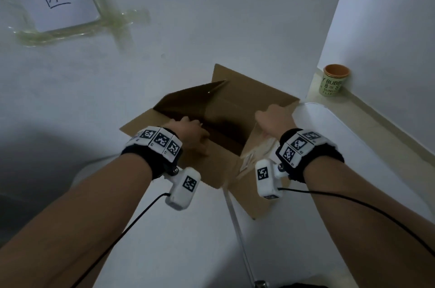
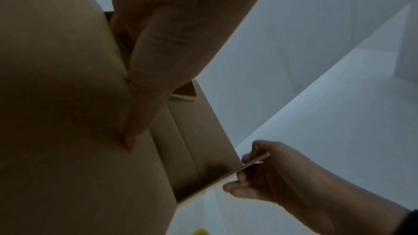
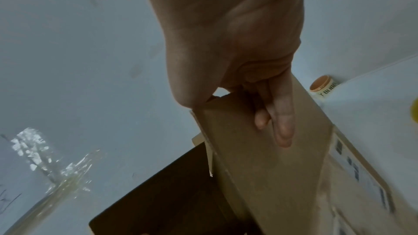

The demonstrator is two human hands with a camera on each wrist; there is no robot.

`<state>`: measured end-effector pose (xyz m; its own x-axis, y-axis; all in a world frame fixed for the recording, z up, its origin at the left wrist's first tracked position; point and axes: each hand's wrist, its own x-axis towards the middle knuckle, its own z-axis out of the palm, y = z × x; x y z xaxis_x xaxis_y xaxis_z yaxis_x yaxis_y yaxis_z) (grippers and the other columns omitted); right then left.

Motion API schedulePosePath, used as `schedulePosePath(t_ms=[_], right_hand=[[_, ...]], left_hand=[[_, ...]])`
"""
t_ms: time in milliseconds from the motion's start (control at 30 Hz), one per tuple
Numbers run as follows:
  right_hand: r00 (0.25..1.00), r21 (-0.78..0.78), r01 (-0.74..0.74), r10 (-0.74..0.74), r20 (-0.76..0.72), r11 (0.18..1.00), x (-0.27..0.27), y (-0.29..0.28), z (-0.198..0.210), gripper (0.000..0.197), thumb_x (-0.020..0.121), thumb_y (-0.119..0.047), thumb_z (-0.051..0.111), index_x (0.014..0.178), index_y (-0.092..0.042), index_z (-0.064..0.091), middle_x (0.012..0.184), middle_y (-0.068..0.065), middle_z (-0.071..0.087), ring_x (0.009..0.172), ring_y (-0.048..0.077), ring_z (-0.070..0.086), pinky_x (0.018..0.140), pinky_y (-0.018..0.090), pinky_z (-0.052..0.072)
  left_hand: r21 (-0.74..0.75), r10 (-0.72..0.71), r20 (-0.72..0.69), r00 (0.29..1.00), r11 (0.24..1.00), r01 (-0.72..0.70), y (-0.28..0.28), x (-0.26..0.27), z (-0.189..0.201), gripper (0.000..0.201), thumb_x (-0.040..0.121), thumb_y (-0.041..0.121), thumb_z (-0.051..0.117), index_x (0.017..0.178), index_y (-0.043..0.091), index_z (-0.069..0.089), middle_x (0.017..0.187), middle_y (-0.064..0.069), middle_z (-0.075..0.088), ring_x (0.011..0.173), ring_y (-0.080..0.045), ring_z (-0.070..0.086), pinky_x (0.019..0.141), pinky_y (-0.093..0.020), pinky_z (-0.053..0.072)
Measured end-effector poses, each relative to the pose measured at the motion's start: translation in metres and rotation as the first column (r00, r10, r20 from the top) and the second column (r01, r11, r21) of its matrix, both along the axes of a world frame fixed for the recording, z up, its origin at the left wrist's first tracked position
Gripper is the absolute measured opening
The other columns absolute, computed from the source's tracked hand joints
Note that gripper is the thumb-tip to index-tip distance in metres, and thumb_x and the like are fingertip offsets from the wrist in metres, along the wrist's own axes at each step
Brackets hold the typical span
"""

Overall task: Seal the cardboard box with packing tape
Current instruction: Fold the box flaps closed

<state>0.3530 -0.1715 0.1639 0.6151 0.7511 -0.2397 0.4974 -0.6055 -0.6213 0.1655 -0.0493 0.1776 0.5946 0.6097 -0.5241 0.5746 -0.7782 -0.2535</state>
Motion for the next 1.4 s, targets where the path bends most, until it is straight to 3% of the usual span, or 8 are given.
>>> schedulePosePath(t_ms=[100, 300, 500, 767, 900, 1067, 1267, 1400], right_hand=[[0.995, -0.041, -0.029, 0.033, 0.095, 0.999, -0.001, 0.005, 0.006, 0.024, 0.086, -0.018, 0.040, 0.063, -0.011, 0.042, 0.077, 0.006, 0.048, 0.065, 0.019, 0.047, 0.061, 0.029, 0.039], [0.984, -0.058, -0.050, 0.059, 0.170, 0.997, -0.013, 0.001, -0.006, 0.017, 0.085, -0.016, 0.048, 0.069, -0.010, 0.047, 0.075, 0.009, 0.054, 0.076, 0.027, 0.055, 0.069, 0.030, 0.043], [0.954, -0.171, -0.208, 0.239, 0.183, 0.963, -0.018, -0.001, -0.044, 0.018, 0.088, -0.007, 0.046, 0.103, -0.004, 0.055, 0.108, 0.016, 0.059, 0.099, 0.031, 0.058, 0.079, 0.033, 0.045], [0.933, -0.161, -0.247, 0.279, 0.225, 0.955, -0.021, 0.002, -0.050, 0.012, 0.088, -0.006, 0.045, 0.089, -0.014, 0.055, 0.107, 0.013, 0.058, 0.095, 0.030, 0.059, 0.085, 0.038, 0.049], [0.912, -0.268, -0.300, 0.358, 0.201, 0.915, -0.021, 0.007, -0.046, 0.012, 0.090, -0.007, 0.045, 0.094, -0.010, 0.056, 0.111, 0.014, 0.061, 0.101, 0.029, 0.059, 0.085, 0.035, 0.048], [0.883, -0.423, -0.367, 0.453, 0.120, 0.828, -0.018, 0.011, -0.037, 0.011, 0.091, -0.010, 0.047, 0.090, -0.006, 0.057, 0.102, 0.012, 0.063, 0.091, 0.025, 0.060, 0.075, 0.030, 0.048], [0.871, -0.535, -0.439, 0.489, -0.055, 0.722, -0.016, 0.002, -0.011, 0.048, 0.083, -0.034, 0.070, 0.120, -0.006, 0.058, 0.117, 0.011, 0.063, 0.106, 0.027, 0.064, 0.096, 0.043, 0.052], [0.841, -0.572, -0.462, 0.540, -0.038, 0.678, -0.027, -0.006, -0.013, 0.043, 0.085, -0.028, 0.069, 0.120, -0.006, 0.058, 0.118, 0.011, 0.063, 0.105, 0.026, 0.065, 0.095, 0.041, 0.052]], left_hand=[[-0.127, 0.048, -0.031, 0.998, 0.991, -0.051, -0.013, 0.006, -0.021, 0.065, 0.080, 0.069, 0.052, 0.135, 0.034, 0.049, 0.139, -0.002, 0.044, 0.130, -0.032, 0.034, 0.105, -0.053, 0.032], [-0.431, 0.203, -0.023, 0.979, 0.882, -0.193, -0.055, -0.007, -0.065, 0.066, 0.083, 0.064, 0.055, 0.135, 0.023, 0.053, 0.136, 0.001, 0.053, 0.122, -0.023, 0.051, 0.100, -0.037, 0.041], [-0.499, 0.352, -0.015, 0.936, 0.809, -0.312, -0.066, -0.025, -0.079, 0.048, 0.092, 0.045, 0.055, 0.136, 0.025, 0.052, 0.137, 0.000, 0.051, 0.124, -0.022, 0.047, 0.104, -0.036, 0.038], [-0.579, 0.730, 0.301, 0.614, 0.652, -0.490, -0.032, -0.052, -0.061, 0.060, 0.096, 0.029, 0.055, 0.150, 0.026, 0.029, 0.154, -0.007, 0.029, 0.138, -0.027, 0.034, 0.109, -0.036, 0.032], [-0.715, 0.862, 0.317, 0.396, 0.491, -0.498, -0.013, -0.059, -0.048, 0.055, 0.097, 0.026, 0.053, 0.148, 0.031, 0.031, 0.143, -0.007, 0.043, 0.124, -0.025, 0.047, 0.100, -0.040, 0.040], [-0.756, 0.864, 0.317, 0.391, 0.479, -0.446, 0.005, -0.037, -0.032, 0.046, 0.098, 0.029, 0.051, 0.142, 0.031, 0.041, 0.140, 0.000, 0.047, 0.126, -0.023, 0.045, 0.105, -0.048, 0.037], [-0.825, 0.899, 0.259, 0.354, 0.396, -0.402, 0.025, -0.002, -0.030, 0.051, 0.097, 0.028, 0.053, 0.145, 0.030, 0.036, 0.150, 0.000, 0.037, 0.133, -0.027, 0.040, 0.099, -0.047, 0.039], [-0.869, 0.926, 0.248, 0.284, 0.342, -0.357, 0.032, 0.011, -0.036, 0.051, 0.097, 0.025, 0.053, 0.145, 0.027, 0.036, 0.148, -0.003, 0.040, 0.129, -0.027, 0.043, 0.091, -0.044, 0.043]])
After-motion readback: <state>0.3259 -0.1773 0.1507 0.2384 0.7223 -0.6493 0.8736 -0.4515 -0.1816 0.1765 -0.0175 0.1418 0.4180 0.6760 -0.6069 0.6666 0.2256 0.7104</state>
